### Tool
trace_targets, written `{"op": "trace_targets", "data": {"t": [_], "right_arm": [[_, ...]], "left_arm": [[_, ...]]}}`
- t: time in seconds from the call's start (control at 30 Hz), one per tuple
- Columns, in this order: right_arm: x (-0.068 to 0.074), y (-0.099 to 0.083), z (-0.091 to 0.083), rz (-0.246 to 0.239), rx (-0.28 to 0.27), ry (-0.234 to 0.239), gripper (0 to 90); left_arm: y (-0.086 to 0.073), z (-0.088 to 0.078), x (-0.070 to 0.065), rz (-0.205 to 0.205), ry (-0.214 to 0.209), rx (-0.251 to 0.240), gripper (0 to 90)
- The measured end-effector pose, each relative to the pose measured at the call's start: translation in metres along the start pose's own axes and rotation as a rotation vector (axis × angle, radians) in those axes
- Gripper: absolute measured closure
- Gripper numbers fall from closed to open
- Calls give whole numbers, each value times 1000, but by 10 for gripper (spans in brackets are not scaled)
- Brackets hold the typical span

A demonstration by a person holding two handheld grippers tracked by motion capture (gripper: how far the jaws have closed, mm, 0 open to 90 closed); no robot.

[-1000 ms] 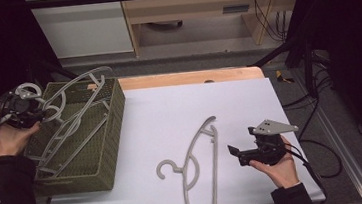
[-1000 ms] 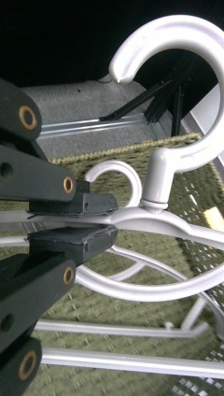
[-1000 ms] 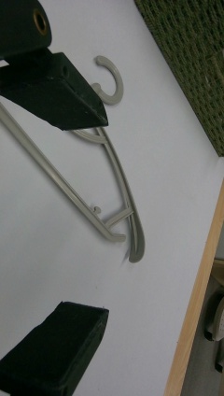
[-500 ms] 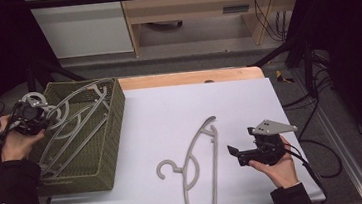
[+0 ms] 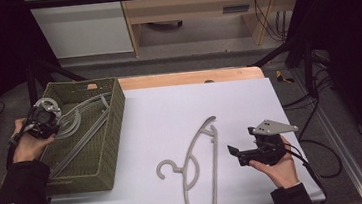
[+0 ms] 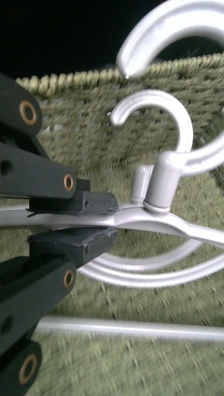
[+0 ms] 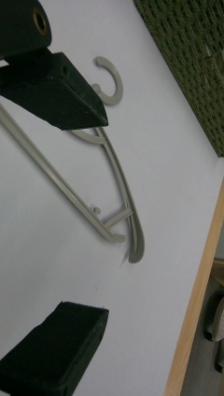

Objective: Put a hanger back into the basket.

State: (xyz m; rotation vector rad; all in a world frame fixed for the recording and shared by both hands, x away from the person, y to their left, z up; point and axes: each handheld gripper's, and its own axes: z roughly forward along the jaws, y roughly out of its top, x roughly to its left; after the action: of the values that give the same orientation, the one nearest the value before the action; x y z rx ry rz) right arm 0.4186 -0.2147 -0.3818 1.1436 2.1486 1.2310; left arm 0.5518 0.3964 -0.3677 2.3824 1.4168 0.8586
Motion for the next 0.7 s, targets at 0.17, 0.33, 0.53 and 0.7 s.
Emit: {"op": "trace_targets", "data": {"t": [0.17, 0.33, 0.53, 0.7], "right_arm": [[0, 1, -1, 5, -6, 0, 84], [1, 1, -1, 4, -9, 3, 83], [0, 2, -2, 2, -18, 2, 83], [-1, 2, -4, 5, -29, 2, 82]], "left_arm": [[-4, -25, 4, -85, -73, -128, 694], [-5, -59, -7, -144, -160, -296, 558], [-5, -92, -41, -145, -227, -453, 407], [-6, -105, -66, -153, -281, -508, 331]]}}
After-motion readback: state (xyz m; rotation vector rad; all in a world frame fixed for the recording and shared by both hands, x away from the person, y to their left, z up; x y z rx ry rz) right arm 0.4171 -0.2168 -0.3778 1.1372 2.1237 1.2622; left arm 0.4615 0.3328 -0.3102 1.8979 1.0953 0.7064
